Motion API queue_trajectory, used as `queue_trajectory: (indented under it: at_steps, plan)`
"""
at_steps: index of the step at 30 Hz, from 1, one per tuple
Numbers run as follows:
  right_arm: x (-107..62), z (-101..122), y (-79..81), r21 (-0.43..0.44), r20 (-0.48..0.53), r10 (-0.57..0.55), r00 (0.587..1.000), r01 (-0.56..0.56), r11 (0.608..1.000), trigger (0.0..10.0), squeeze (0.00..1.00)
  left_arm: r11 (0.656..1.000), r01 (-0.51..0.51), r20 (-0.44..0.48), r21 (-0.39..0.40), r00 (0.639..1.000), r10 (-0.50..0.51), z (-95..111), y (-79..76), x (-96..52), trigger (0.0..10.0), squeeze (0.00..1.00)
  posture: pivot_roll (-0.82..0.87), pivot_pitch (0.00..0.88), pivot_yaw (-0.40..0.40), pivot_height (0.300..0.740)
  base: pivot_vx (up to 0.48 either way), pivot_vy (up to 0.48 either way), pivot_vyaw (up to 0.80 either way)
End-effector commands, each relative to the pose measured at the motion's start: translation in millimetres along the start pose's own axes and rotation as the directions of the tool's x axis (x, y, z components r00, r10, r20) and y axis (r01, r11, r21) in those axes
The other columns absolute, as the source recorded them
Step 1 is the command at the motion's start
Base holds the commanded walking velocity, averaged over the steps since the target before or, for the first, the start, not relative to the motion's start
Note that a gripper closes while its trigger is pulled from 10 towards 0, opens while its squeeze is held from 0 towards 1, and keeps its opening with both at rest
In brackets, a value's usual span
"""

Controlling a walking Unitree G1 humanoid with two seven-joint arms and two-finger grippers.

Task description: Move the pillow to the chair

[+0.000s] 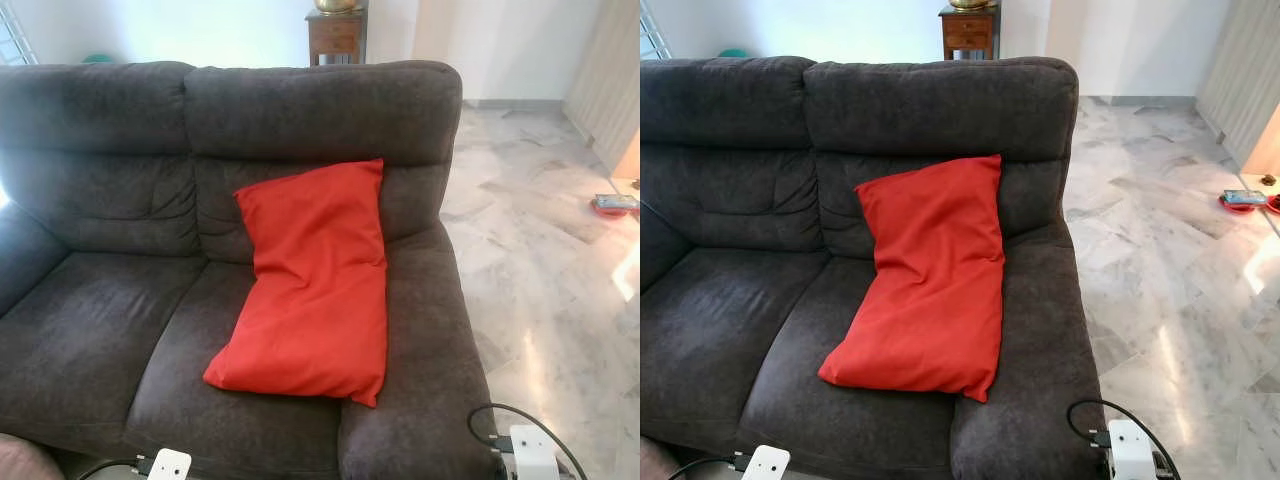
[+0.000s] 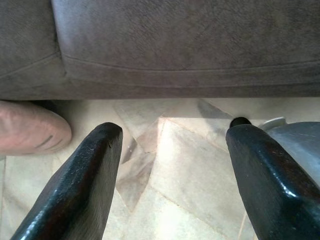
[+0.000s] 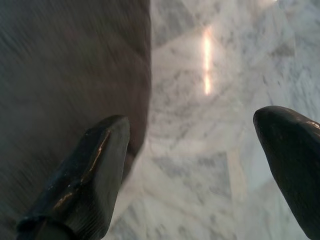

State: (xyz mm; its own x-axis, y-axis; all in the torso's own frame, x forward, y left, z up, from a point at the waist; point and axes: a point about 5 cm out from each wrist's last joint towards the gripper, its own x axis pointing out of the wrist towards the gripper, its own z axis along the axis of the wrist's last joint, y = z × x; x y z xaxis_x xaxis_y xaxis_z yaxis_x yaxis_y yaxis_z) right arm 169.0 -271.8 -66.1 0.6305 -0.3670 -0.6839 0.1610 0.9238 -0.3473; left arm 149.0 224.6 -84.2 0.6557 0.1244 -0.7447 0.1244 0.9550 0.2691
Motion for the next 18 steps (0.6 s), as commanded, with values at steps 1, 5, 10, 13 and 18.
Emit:
queue_trajectory:
  at_steps: [1,5,10,13,18]
  plan:
    - [0.7,7,3.3,0.037,0.044,0.007,0.999,-0.009,0.999,10.0,0.00,1.000,0.010,-0.008,0.000,1.000,-0.010,-3,-1.1,-0.8,10.0,0.00,-0.02,0.000,0.036,0.740,0.000,0.352,0.00]
    - [1.8,20,-0.5,0.098,0.125,-0.031,0.992,0.019,0.995,10.0,0.00,1.000,0.009,-0.003,-0.006,1.000,-0.009,-3,-1.2,-0.9,10.0,0.00,-0.02,0.000,0.035,0.740,0.000,0.352,0.00]
    - [3.4,41,0.5,0.234,0.223,-0.050,0.973,-0.003,0.972,10.0,0.00,1.000,0.009,-0.009,-0.008,1.000,-0.009,-5,-1.6,-1.6,10.0,0.00,-0.01,0.000,0.038,0.740,0.000,0.343,0.00]
    - [3.7,49,1.3,0.258,0.263,-0.054,0.963,-0.017,0.966,10.0,0.00,1.000,0.008,-0.018,-0.009,1.000,-0.008,-8,-0.9,-2.3,10.0,0.00,-0.01,0.000,0.039,0.740,0.000,0.324,0.00]
    - [5.0,59,4.9,0.250,0.287,-0.048,0.957,-0.026,0.968,10.0,0.00,1.000,0.008,-0.049,-0.007,0.999,-0.008,-16,0.8,-5.1,10.0,0.00,0.00,0.000,0.039,0.740,0.000,0.321,0.00]
